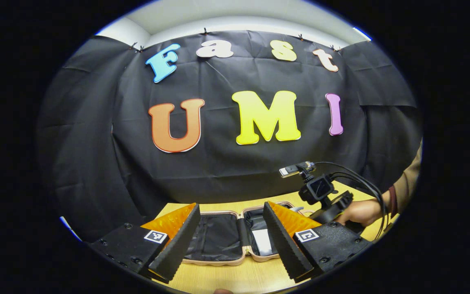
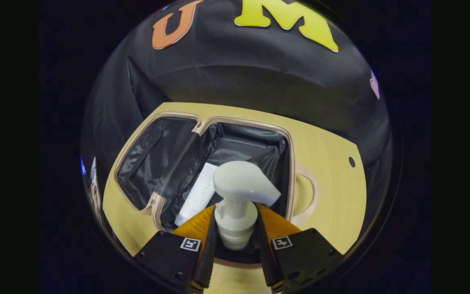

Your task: First open the suitcase, pack the skin care products into it, and then close the suitcase.

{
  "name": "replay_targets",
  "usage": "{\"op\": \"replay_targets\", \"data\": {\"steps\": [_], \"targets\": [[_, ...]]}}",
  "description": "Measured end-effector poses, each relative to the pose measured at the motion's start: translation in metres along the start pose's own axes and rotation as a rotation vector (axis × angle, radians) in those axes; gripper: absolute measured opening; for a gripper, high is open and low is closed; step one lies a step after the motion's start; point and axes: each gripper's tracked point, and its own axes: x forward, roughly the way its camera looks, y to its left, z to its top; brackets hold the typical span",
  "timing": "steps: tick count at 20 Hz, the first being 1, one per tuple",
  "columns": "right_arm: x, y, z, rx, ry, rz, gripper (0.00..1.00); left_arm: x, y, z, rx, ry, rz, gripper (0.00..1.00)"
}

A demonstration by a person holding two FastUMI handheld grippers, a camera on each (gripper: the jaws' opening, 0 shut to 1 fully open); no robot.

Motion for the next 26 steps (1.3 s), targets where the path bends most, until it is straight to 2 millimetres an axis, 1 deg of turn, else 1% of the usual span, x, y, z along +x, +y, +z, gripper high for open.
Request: {"op": "replay_targets", "data": {"steps": [1, 2, 3, 5, 6, 7, 9, 11, 13, 14, 17, 19, 20, 21, 22, 23, 24, 25, 26], "targets": [[0.011, -0.001, 0.004, 0.036, 0.018, -0.011, 0.46, -0.005, 0.003, 0.001, -0.018, -0.003, 0.005, 0.94], [0.021, -0.001, 0.007, 0.080, 0.037, -0.018, 0.46, -0.009, 0.006, 0.002, -0.031, -0.009, 0.010, 0.98], [0.031, -0.002, 0.005, 0.125, 0.068, -0.019, 0.46, -0.012, 0.010, 0.001, -0.037, -0.006, 0.018, 0.97], [0.052, -0.008, -0.006, 0.242, 0.149, -0.043, 0.46, -0.016, 0.018, -0.010, -0.043, 0.020, 0.032, 0.98], [0.060, -0.011, -0.010, 0.267, 0.171, -0.063, 0.44, -0.018, 0.025, -0.012, -0.047, 0.031, 0.044, 0.98], [0.063, -0.013, -0.015, 0.268, 0.182, -0.074, 0.46, -0.018, 0.031, -0.014, -0.055, 0.036, 0.058, 0.98], [0.069, -0.016, -0.021, 0.262, 0.199, -0.092, 0.46, -0.019, 0.041, -0.014, -0.059, 0.038, 0.080, 0.98], [0.072, -0.016, -0.024, 0.258, 0.202, -0.096, 0.48, -0.017, 0.050, -0.013, -0.048, 0.036, 0.093, 0.98], [0.072, -0.015, -0.025, 0.263, 0.201, -0.091, 0.48, -0.013, 0.057, -0.016, -0.058, 0.047, 0.092, 0.98], [0.071, -0.014, -0.025, 0.265, 0.196, -0.079, 0.51, -0.011, 0.061, -0.018, -0.066, 0.049, 0.089, 0.98], [0.055, -0.013, -0.019, 0.242, 0.155, -0.056, 0.73, 0.001, 0.075, -0.024, -0.080, 0.067, 0.079, 0.98], [0.037, -0.012, -0.012, 0.218, 0.086, -0.037, 0.77, 0.007, 0.084, -0.028, -0.102, 0.080, 0.084, 0.98], [0.023, -0.014, -0.007, 0.201, 0.038, -0.045, 0.78, 0.013, 0.089, -0.033, -0.123, 0.085, 0.082, 0.98], [0.005, -0.019, -0.002, 0.174, -0.021, -0.057, 0.81, 0.019, 0.094, -0.039, -0.147, 0.095, 0.087, 0.98], [-0.016, -0.021, 0.002, 0.150, -0.079, -0.056, 0.81, 0.024, 0.105, -0.044, -0.166, 0.096, 0.108, 0.98], [-0.039, -0.022, 0.002, 0.129, -0.133, -0.055, 0.81, 0.029, 0.118, -0.046, -0.199, 0.094, 0.118, 0.98], [-0.064, -0.021, 0.001, 0.112, -0.183, -0.040, 0.77, 0.035, 0.127, -0.053, -0.242, 0.099, 0.122, 0.98], [-0.090, -0.024, 0.000, 0.092, -0.232, -0.041, 0.81, 0.041, 0.139, -0.060, -0.290, 0.106, 0.137, 0.98], [-0.117, -0.031, -0.004, 0.077, -0.279, -0.045, 0.81, 0.049, 0.150, -0.069, -0.345, 0.116, 0.145, 0.98]]}}
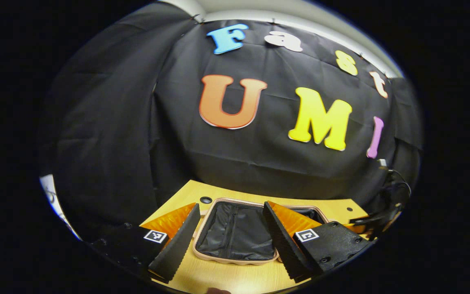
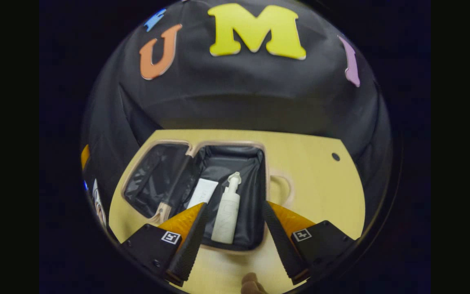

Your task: First open the suitcase, pack the skin care products into it, and then close the suitcase.

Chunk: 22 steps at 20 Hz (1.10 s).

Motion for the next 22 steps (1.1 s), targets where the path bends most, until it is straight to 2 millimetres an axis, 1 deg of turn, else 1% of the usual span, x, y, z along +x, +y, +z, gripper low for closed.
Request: {"op": "replay_targets", "data": {"steps": [1, 3, 4, 5, 6, 7, 8, 9, 10, 11, 13, 14, 15, 16, 17, 18, 19, 20, 21, 22], "targets": [[-0.034, -0.012, 0.004, -0.002, -0.055, -0.010, 0.79, 0.012, 0.015, -0.007, -0.082, 0.019, 0.008, 0.98], [-0.085, -0.018, 0.005, 0.024, -0.098, 0.025, 0.81, 0.025, 0.036, -0.010, -0.249, 0.025, -0.016, 0.98], [-0.109, -0.026, 0.006, 0.028, -0.114, 0.024, 0.81, 0.032, 0.044, -0.012, -0.339, 0.025, -0.043, 0.97], [-0.141, -0.049, 0.010, 0.024, -0.140, -0.020, 0.81, 0.046, 0.058, -0.019, -0.452, 0.036, -0.039, 0.96], [-0.161, -0.064, 0.012, 0.023, -0.159, -0.050, 0.80, 0.052, 0.068, -0.030, -0.523, 0.061, -0.032, 0.96], [-0.178, -0.074, 0.013, 0.027, -0.170, -0.075, 0.80, 0.059, 0.078, -0.045, -0.587, 0.095, -0.019, 0.96], [-0.195, -0.083, 0.011, 0.038, -0.173, -0.104, 0.80, 0.068, 0.081, -0.060, -0.657, 0.127, -0.009, 0.96], [-0.207, -0.088, 0.011, 0.055, -0.179, -0.115, 0.77, 0.075, 0.083, -0.074, -0.729, 0.163, -0.015, 0.96], [-0.216, -0.091, 0.012, 0.070, -0.186, -0.129, 0.81, 0.080, 0.089, -0.089, -0.781, 0.194, 0.009, 0.96], [-0.224, -0.096, 0.012, 0.073, -0.193, -0.147, 0.80, 0.085, 0.087, -0.101, -0.845, 0.219, 0.008, 0.95], [-0.233, -0.101, 0.006, 0.065, -0.184, -0.172, 0.81, 0.097, 0.092, -0.112, -0.959, 0.239, 0.016, 0.94], [-0.235, -0.100, 0.001, 0.055, -0.176, -0.181, 0.78, 0.099, 0.094, -0.116, -0.988, 0.244, 0.015, 0.91], [-0.239, -0.098, -0.002, 0.048, -0.171, -0.179, 0.81, 0.098, 0.096, -0.118, -1.003, 0.249, 0.021, 0.89], [-0.240, -0.095, -0.004, 0.038, -0.167, -0.179, 0.78, 0.096, 0.097, -0.118, -1.024, 0.249, 0.014, 0.71], [-0.242, -0.093, -0.006, 0.028, -0.165, -0.180, 0.80, 0.098, 0.098, -0.121, -1.042, 0.251, 0.019, 0.79], [-0.244, -0.089, -0.006, 0.021, -0.165, -0.174, 0.78, 0.100, 0.099, -0.124, -1.055, 0.252, 0.023, 0.58], [-0.247, -0.086, -0.005, 0.014, -0.169, -0.174, 0.78, 0.107, 0.096, -0.127, -1.073, 0.255, 0.020, 0.64], [-0.249, -0.084, -0.003, 0.006, -0.176, -0.172, 0.80, 0.106, 0.094, -0.130, -1.088, 0.256, 0.032, 0.36], [-0.252, -0.082, -0.002, -0.004, -0.182, -0.171, 0.80, 0.111, 0.094, -0.135, -1.103, 0.258, 0.042, 0.18], [-0.253, -0.082, -0.003, -0.012, -0.185, -0.171, 0.80, 0.108, 0.095, -0.132, -1.133, 0.249, 0.042, 0.00]]}}
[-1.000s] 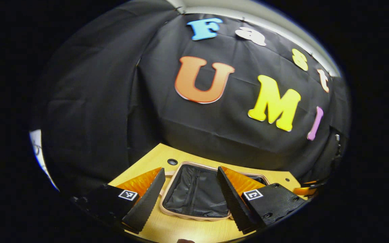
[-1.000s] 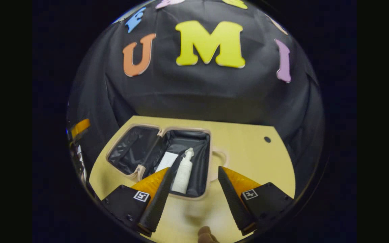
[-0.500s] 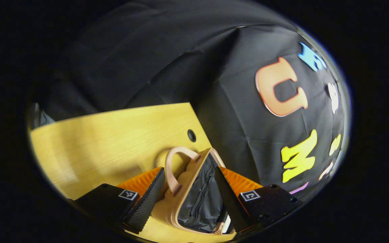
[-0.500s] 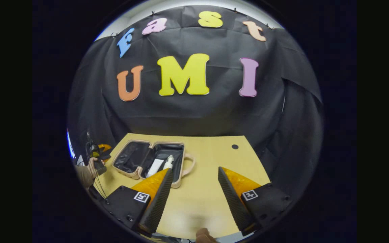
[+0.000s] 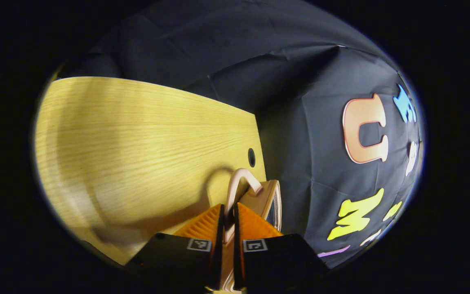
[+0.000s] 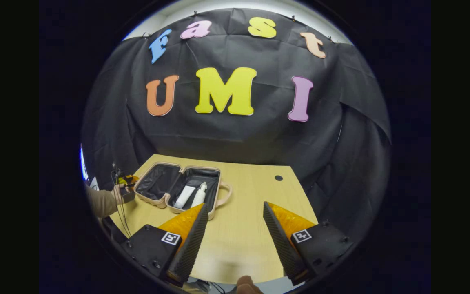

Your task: First open the suitcase, pack the skin care products into it, and then close the suitcase.

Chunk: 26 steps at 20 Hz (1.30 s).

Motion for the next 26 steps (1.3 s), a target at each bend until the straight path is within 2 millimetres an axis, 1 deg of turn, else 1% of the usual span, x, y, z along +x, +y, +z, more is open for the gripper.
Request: {"op": "replay_targets", "data": {"steps": [1, 2, 4, 5, 6, 7, 11, 13, 14, 17, 19, 21, 23, 24, 26], "targets": [[-0.002, 0.000, -0.001, -0.007, -0.001, 0.002, 0.80, -0.001, 0.000, 0.000, -0.017, -0.001, -0.004, 0.13], [-0.004, -0.001, -0.007, -0.015, 0.001, 0.007, 0.80, -0.003, -0.002, 0.000, -0.024, 0.000, -0.010, 0.07], [-0.007, -0.004, -0.011, -0.010, 0.002, 0.019, 0.80, -0.007, -0.005, -0.002, -0.006, -0.003, -0.009, 0.05], [-0.008, -0.007, -0.011, -0.004, 0.004, 0.023, 0.80, -0.010, -0.012, 0.001, 0.000, -0.012, -0.017, 0.04], [-0.009, -0.007, -0.008, 0.009, -0.002, 0.029, 0.80, -0.014, -0.022, 0.003, 0.012, -0.031, -0.029, 0.04], [-0.009, -0.011, -0.004, 0.014, -0.012, 0.032, 0.80, -0.019, -0.032, 0.005, 0.025, -0.047, -0.041, 0.04], [-0.011, -0.038, 0.005, 0.023, -0.064, 0.027, 0.80, -0.036, -0.084, 0.002, 0.169, -0.102, -0.078, 0.03], [-0.011, -0.054, 0.013, 0.008, -0.106, 0.010, 0.80, -0.046, -0.116, -0.006, 0.273, -0.132, -0.093, 0.04], [-0.012, -0.059, 0.017, -0.004, -0.124, 0.005, 0.80, -0.049, -0.128, -0.010, 0.330, -0.147, -0.091, 0.03], [-0.014, -0.068, 0.024, -0.032, -0.161, 0.015, 0.80, -0.065, -0.169, -0.032, 0.502, -0.191, -0.106, 0.03], [-0.017, -0.071, 0.024, -0.029, -0.169, 0.035, 0.80, -0.073, -0.194, -0.050, 0.593, -0.203, -0.128, 0.03], [-0.017, -0.081, 0.024, -0.032, -0.173, 0.041, 0.80, -0.080, -0.217, -0.073, 0.678, -0.212, -0.146, 0.03], [-0.018, -0.089, 0.022, -0.028, -0.173, 0.049, 0.80, -0.086, -0.239, -0.102, 0.760, -0.221, -0.169, 0.03], [-0.017, -0.095, 0.021, -0.027, -0.173, 0.055, 0.80, -0.091, -0.252, -0.127, 0.815, -0.217, -0.189, 0.03], [-0.017, -0.102, 0.018, -0.025, -0.172, 0.062, 0.80, -0.090, -0.269, -0.167, 0.870, -0.194, -0.225, 0.03]]}}
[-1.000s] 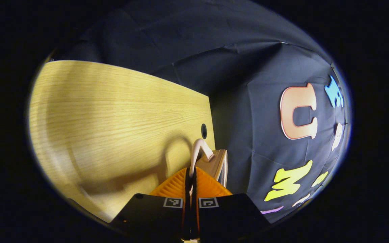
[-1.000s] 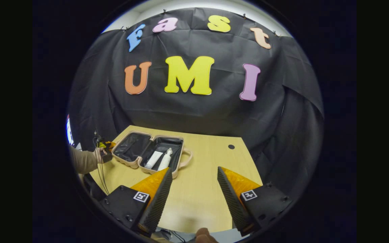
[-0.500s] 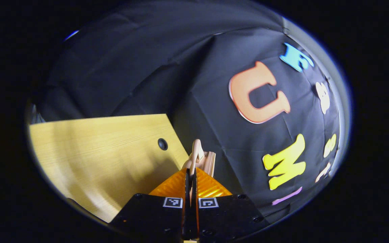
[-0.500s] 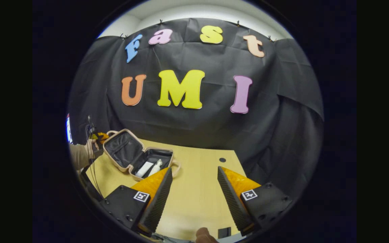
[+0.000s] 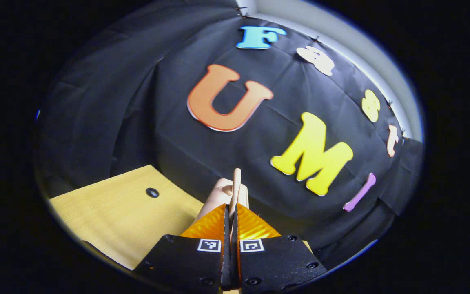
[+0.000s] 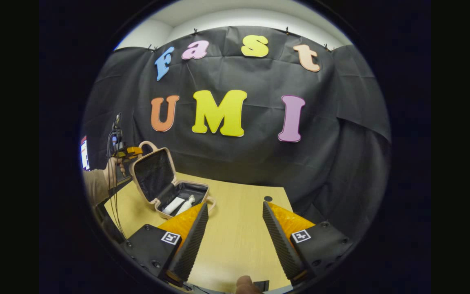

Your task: First open the suitcase, pack the skin care products into it, and then close the suitcase.

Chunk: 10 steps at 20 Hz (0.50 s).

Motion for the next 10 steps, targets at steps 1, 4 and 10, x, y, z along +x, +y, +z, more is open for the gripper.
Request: {"op": "replay_targets", "data": {"steps": [1, 4, 10], "targets": [[-0.001, -0.004, -0.001, 0.003, -0.001, 0.005, 0.80, -0.001, -0.022, -0.010, 0.016, 0.012, -0.020, 0.03], [-0.002, -0.015, -0.010, 0.013, 0.010, 0.023, 0.80, -0.005, -0.065, -0.040, 0.070, 0.050, -0.062, 0.03], [-0.001, -0.052, -0.028, 0.035, 0.038, 0.038, 0.80, 0.001, -0.119, -0.101, 0.136, 0.135, -0.090, 0.03]]}}
